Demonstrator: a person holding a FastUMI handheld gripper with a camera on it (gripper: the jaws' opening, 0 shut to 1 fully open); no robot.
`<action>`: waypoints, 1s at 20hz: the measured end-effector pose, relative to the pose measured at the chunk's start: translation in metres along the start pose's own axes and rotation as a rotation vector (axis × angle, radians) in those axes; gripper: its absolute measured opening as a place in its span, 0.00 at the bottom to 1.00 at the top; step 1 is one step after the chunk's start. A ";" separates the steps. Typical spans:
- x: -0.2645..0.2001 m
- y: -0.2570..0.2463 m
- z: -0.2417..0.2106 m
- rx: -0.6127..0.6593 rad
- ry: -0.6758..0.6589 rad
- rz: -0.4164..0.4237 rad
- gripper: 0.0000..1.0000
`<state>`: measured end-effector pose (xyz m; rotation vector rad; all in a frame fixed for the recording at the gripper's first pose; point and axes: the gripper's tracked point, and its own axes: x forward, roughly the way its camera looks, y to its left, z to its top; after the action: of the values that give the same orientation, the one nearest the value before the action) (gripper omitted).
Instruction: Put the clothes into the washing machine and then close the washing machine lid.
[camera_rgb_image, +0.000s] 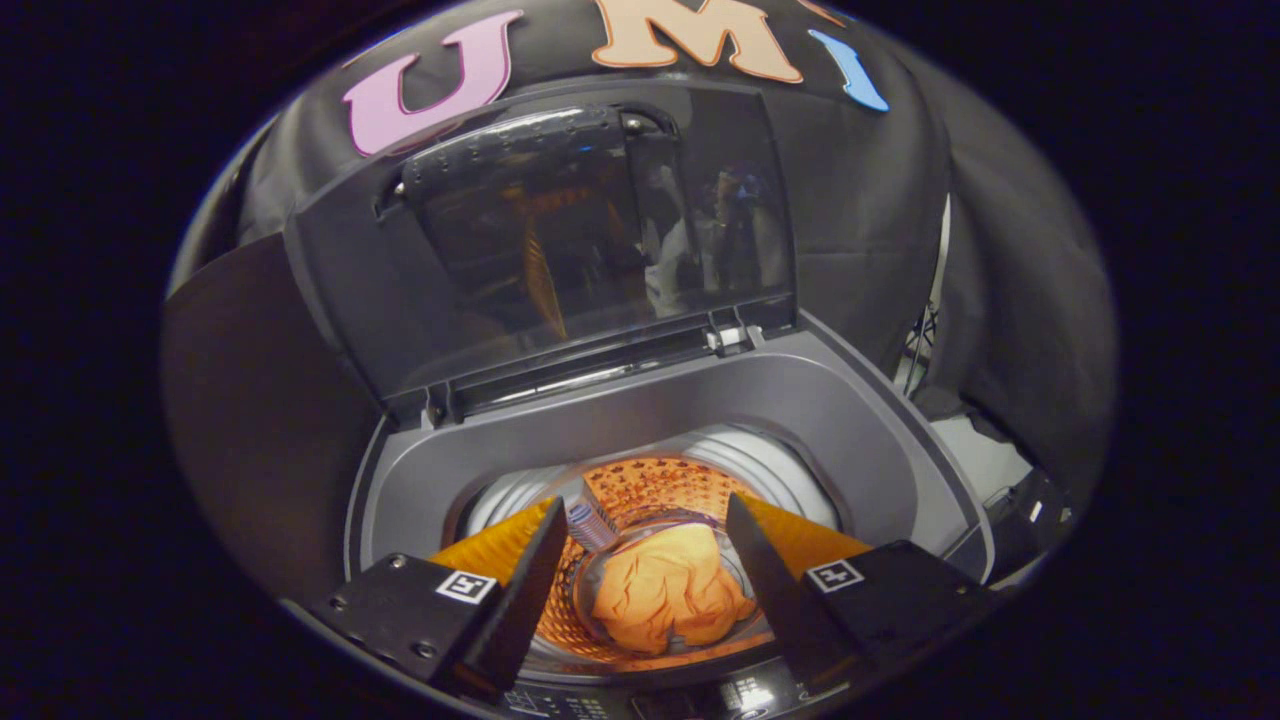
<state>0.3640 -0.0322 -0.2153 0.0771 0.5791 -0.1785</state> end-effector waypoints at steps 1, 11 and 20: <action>-0.001 0.003 0.001 -0.006 -0.001 0.000 0.97; -0.040 0.034 0.082 -0.092 -0.174 -0.038 0.98; -0.085 0.079 0.187 -0.088 -0.369 0.028 0.98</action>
<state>0.4095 0.0344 -0.0106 -0.0329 0.2171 -0.1358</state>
